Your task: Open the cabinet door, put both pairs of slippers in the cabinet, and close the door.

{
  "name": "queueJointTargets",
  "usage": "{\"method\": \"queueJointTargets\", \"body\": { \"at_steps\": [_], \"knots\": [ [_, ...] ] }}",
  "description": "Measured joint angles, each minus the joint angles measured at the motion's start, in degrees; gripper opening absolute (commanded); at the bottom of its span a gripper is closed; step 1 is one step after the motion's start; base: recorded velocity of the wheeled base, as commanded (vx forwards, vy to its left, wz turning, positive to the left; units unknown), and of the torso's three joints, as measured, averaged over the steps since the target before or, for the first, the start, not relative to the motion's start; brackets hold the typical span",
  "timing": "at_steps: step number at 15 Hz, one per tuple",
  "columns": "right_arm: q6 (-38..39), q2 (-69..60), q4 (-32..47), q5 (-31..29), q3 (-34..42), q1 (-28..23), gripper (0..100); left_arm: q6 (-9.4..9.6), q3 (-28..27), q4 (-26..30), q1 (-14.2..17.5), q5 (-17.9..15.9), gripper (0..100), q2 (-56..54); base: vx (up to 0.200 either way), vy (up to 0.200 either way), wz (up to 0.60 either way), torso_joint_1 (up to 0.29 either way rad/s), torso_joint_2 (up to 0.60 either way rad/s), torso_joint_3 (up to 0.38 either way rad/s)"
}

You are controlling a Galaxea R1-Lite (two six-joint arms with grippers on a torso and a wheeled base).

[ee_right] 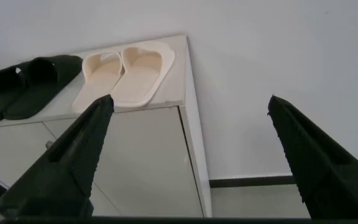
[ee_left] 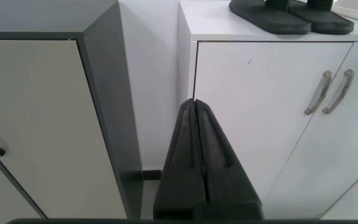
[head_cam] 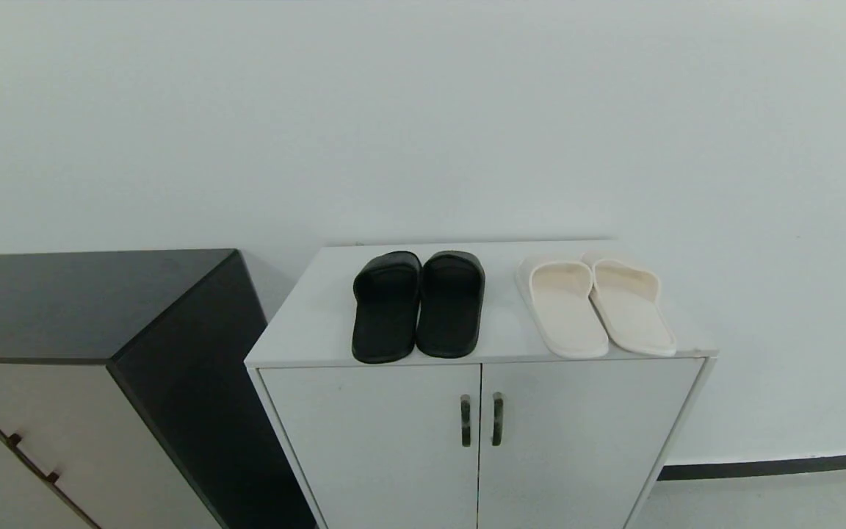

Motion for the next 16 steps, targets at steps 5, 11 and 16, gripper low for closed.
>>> {"method": "queueJointTargets", "body": {
  "at_steps": [5, 11, 16],
  "knots": [
    [2.02, 24.81, -13.49, -3.34, -4.88, 6.40, 100, 0.09, 0.00, 0.00, 0.00, -0.07, 0, 0.00, 0.000, 0.000, 0.00, 0.000, 0.00, 0.000],
    [4.68, 48.02, -15.64, -6.46, -25.50, 15.12, 100, 0.09, 0.00, 0.00, 0.00, -0.10, 0, 0.00, 0.000, 0.000, 0.00, 0.000, 0.00, 0.000],
    [1.87, 60.33, -15.64, -7.56, -35.12, 17.65, 100, 0.09, 0.00, 0.00, 0.00, -0.10, 0, 0.00, 0.000, 0.000, 0.00, 0.000, 0.00, 0.000]
  ]
}}
